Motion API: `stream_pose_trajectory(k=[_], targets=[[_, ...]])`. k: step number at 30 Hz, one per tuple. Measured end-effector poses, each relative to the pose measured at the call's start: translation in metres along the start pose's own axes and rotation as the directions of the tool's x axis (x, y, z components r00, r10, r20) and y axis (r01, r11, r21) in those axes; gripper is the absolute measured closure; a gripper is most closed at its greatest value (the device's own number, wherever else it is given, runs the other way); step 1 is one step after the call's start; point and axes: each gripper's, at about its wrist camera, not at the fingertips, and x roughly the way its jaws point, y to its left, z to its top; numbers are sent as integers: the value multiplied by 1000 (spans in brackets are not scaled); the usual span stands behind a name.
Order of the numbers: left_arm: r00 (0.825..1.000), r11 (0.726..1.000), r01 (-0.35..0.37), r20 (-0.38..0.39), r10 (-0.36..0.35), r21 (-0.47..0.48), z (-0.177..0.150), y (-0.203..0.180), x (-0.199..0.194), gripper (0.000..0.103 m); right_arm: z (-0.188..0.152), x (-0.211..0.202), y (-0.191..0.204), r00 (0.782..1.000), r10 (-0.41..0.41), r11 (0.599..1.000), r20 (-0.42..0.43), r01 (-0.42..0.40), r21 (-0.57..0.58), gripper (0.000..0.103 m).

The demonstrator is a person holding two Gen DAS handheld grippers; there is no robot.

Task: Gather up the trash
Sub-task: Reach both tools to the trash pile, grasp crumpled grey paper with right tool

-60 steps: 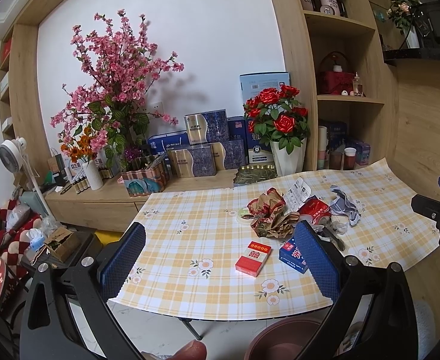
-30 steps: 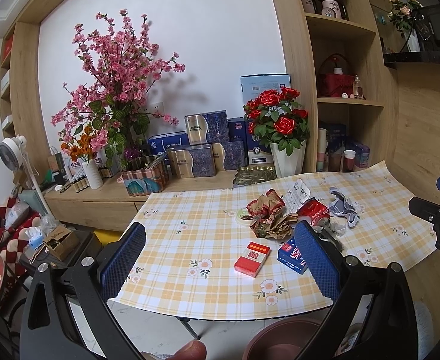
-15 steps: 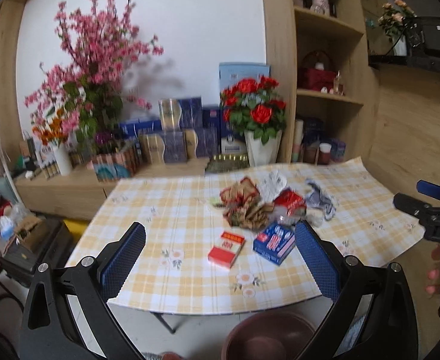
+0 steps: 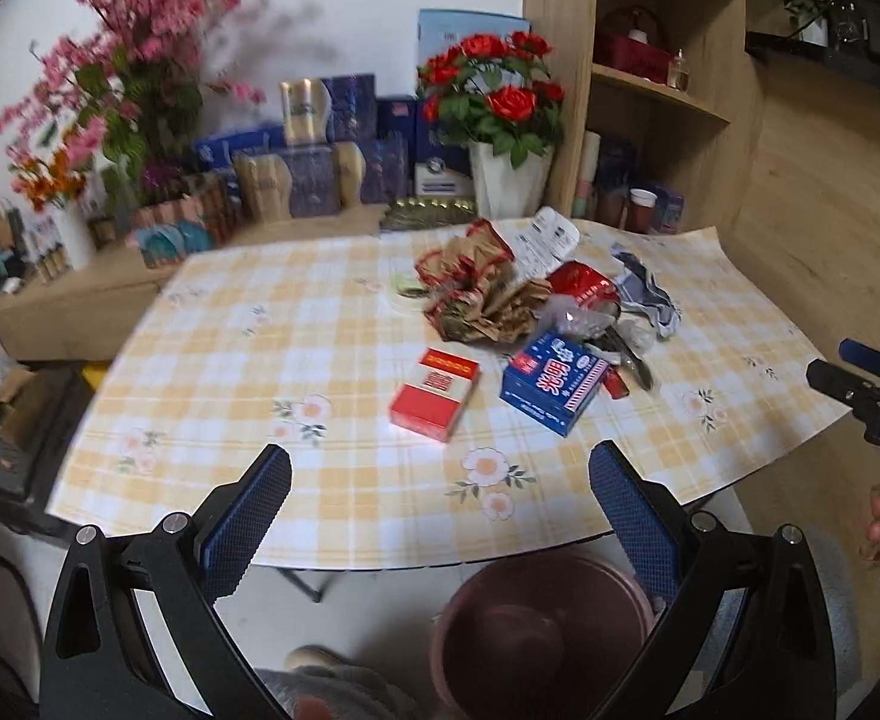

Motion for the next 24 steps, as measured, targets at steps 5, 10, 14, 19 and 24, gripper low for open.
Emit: stream_pose_trajectory(k=[5,10,14,19,24], targets=[[998,998,56,-45,-54,27,7,12,57,6,-2,28,-11,999,12,1000,-33,-11,15,6],[991,993,71,-118,-60,92,20,19,123,15,5,61,-27,998,7,1000,-62,-7,2,6],[984,990,66,-175,-44,123,27,21,169,21,21,90,-46,997,26,1000,-68,-26,0,6],[981,993,99,-172,-87,64,33,27,189,22,57,141,-68,998,17,999,-62,-19,-30,6],[981,994,94,-179,-82,64,34,23,202,22,88,207,-83,994,36,999,-101,-36,2,6]])
